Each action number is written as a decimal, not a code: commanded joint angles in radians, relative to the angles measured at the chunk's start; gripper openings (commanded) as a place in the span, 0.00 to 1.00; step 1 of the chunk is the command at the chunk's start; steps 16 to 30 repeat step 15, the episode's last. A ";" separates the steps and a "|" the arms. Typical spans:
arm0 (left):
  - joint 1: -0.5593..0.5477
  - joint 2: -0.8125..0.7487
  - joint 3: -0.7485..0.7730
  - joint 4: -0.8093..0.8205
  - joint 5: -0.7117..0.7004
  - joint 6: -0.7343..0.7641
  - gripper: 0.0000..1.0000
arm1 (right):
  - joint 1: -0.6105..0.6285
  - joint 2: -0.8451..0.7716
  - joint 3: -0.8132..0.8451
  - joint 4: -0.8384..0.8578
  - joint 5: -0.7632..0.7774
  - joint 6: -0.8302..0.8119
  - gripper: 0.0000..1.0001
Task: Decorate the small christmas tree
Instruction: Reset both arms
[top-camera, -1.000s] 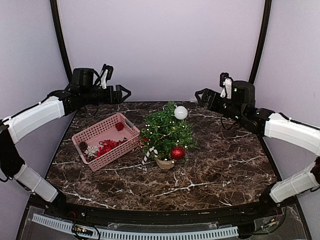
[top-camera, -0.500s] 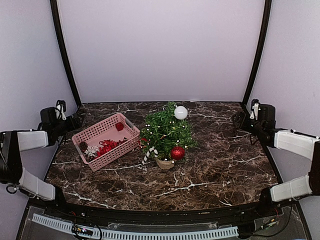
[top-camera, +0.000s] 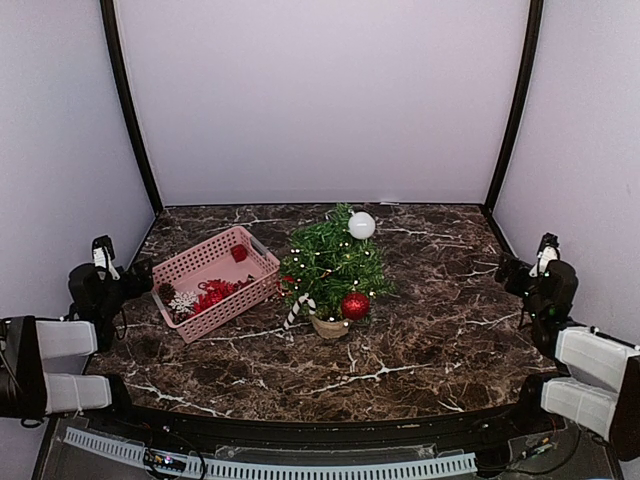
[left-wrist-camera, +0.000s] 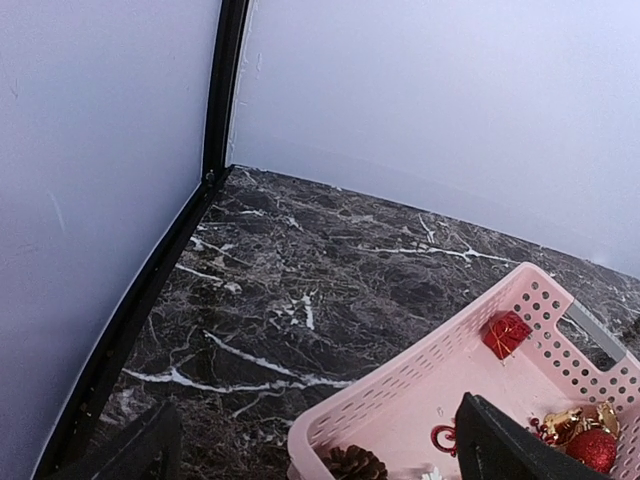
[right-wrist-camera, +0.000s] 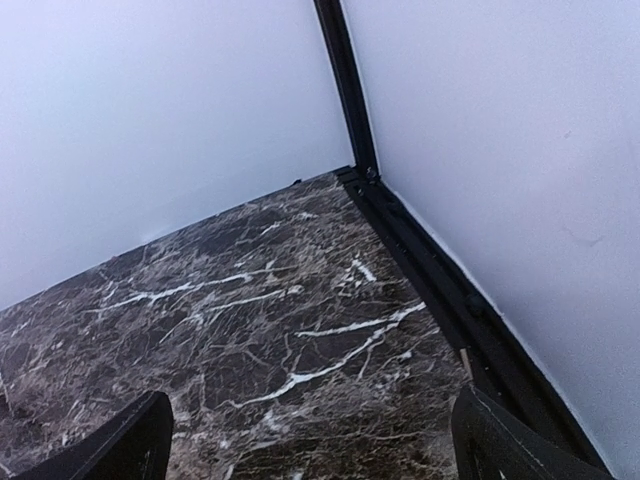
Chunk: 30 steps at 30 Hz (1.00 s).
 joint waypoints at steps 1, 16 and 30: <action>-0.002 0.031 -0.024 0.140 0.014 0.002 0.98 | -0.007 -0.049 -0.035 0.151 0.140 -0.057 0.99; -0.001 0.088 -0.003 0.137 -0.011 -0.005 0.99 | -0.007 -0.035 -0.049 0.175 0.117 -0.063 0.99; -0.001 0.088 -0.003 0.137 -0.011 -0.005 0.99 | -0.007 -0.035 -0.049 0.175 0.117 -0.063 0.99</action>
